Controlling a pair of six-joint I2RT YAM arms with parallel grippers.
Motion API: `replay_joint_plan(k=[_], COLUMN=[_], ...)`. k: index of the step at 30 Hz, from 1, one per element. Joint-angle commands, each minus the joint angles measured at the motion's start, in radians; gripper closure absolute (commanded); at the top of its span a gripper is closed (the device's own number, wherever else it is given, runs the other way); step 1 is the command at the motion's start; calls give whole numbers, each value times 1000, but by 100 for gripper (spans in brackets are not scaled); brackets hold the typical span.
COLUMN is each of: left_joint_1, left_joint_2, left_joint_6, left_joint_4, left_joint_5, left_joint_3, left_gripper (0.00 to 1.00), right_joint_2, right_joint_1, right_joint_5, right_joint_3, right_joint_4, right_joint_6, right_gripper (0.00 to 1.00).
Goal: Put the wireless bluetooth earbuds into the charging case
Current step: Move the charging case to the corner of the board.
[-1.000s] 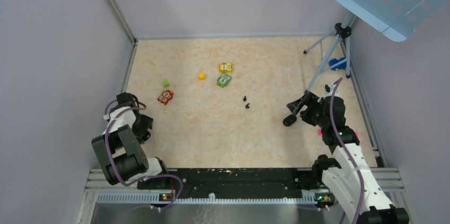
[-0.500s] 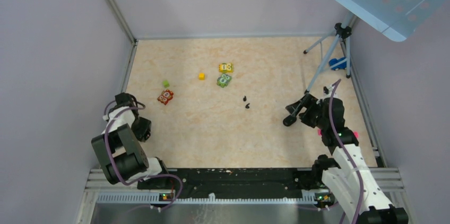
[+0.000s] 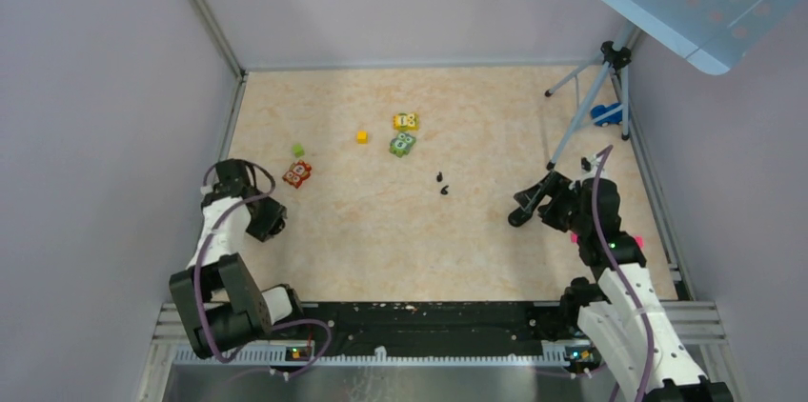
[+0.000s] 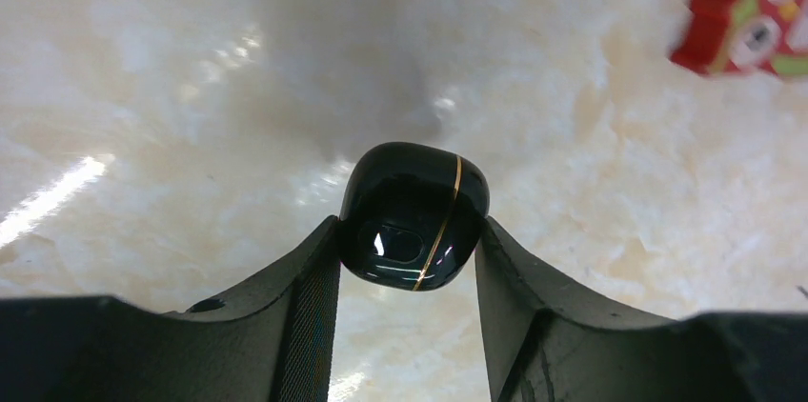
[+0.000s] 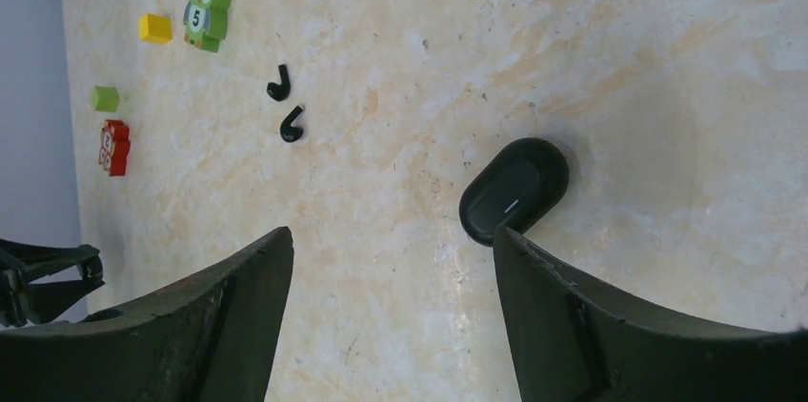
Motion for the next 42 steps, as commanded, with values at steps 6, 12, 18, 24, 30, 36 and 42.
replay_joint_plan(k=[6,12,18,24,30,36,42], left_joint_1=[-419,-690,-980,-1169,-1262,-1273,-1200], left_joint_2=[-101,-33,63,264,341,315,101], left_joint_6=[-53,-62,-117,-58,24,66,100], left_joint_4=[-8,-11,24,68,90,38,-49], left_joint_5=[38,35,-71,-74,-67,-123,-159], left_joint_3=[46,98,124,214,276,332,349], left_gripper=[64,65,65,64,38,17,8], right_joint_2=[-49,-62,-55,-58,-48,4,173], right_joint_1=[-8,-7,-7,9,13,25,225], right_joint_5=[-5,-39,-81,-93,-96,-150,-106], right_joint_3=[7,-43,-69,-84,-98,-104,9], right_joint_4=[17,55,97,93,104,164,143], right_joint_6=[12,45,66,82,69,53,-47], right_gripper=[25,26,27,28,28,28,28])
